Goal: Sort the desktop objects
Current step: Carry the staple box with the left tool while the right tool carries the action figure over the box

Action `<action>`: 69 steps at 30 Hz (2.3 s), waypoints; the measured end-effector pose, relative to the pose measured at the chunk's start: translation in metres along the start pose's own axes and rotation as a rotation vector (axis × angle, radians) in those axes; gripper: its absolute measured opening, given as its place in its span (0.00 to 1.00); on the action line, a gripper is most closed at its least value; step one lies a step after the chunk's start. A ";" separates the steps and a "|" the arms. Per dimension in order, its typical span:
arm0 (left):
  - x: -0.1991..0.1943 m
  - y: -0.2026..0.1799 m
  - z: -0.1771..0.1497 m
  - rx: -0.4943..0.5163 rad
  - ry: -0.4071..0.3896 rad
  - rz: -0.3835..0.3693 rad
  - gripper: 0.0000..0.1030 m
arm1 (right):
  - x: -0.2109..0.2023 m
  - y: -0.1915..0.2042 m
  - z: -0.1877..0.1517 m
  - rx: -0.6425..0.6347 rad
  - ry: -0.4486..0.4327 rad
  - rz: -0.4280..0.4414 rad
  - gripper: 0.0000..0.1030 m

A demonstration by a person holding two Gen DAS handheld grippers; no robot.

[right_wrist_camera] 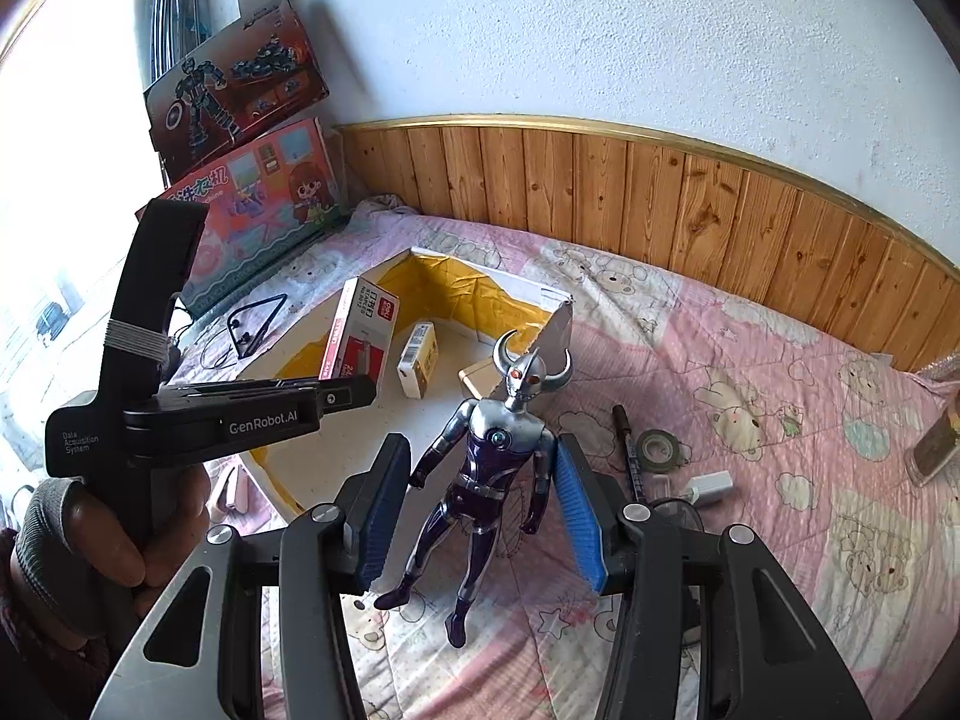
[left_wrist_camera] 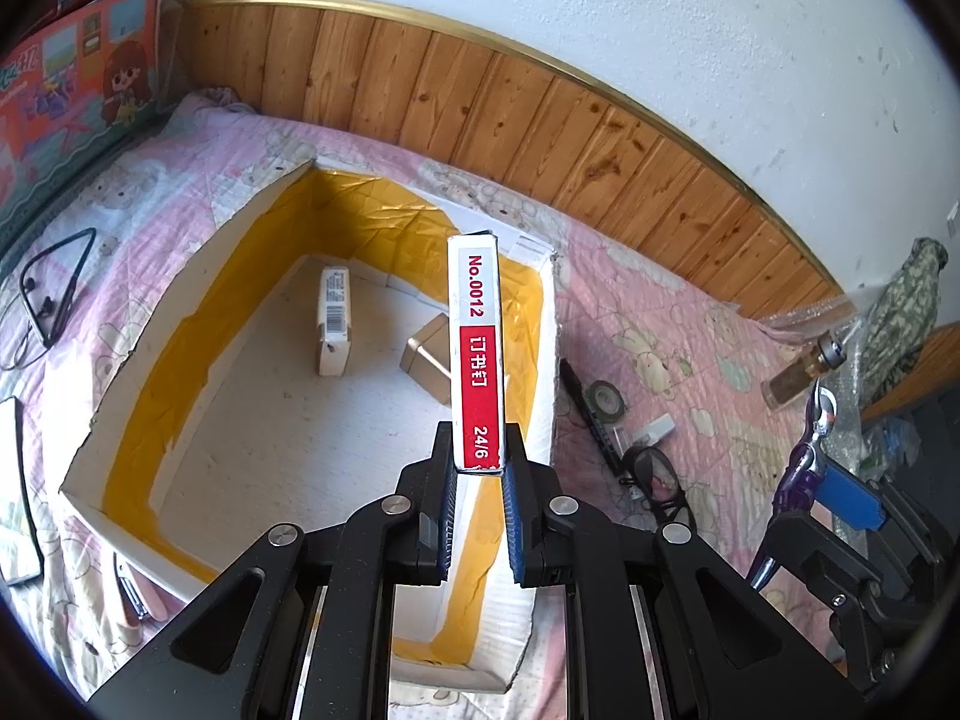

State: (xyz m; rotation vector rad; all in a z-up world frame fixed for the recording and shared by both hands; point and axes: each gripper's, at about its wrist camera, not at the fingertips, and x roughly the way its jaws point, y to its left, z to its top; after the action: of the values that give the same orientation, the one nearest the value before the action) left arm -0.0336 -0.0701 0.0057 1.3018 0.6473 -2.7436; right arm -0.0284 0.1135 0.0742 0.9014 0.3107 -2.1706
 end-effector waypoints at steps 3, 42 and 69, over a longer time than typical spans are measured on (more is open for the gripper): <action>-0.001 0.006 0.003 -0.015 -0.004 -0.003 0.14 | 0.004 0.004 0.004 -0.002 -0.002 0.002 0.49; 0.027 0.064 0.024 -0.174 0.023 0.062 0.14 | 0.075 0.053 0.053 -0.071 0.072 0.035 0.49; 0.045 0.102 0.023 -0.322 0.090 0.122 0.14 | 0.135 0.070 0.060 -0.131 0.186 0.008 0.49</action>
State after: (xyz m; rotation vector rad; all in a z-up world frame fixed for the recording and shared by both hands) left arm -0.0590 -0.1661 -0.0513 1.3420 0.9364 -2.3728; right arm -0.0714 -0.0379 0.0289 1.0289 0.5325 -2.0365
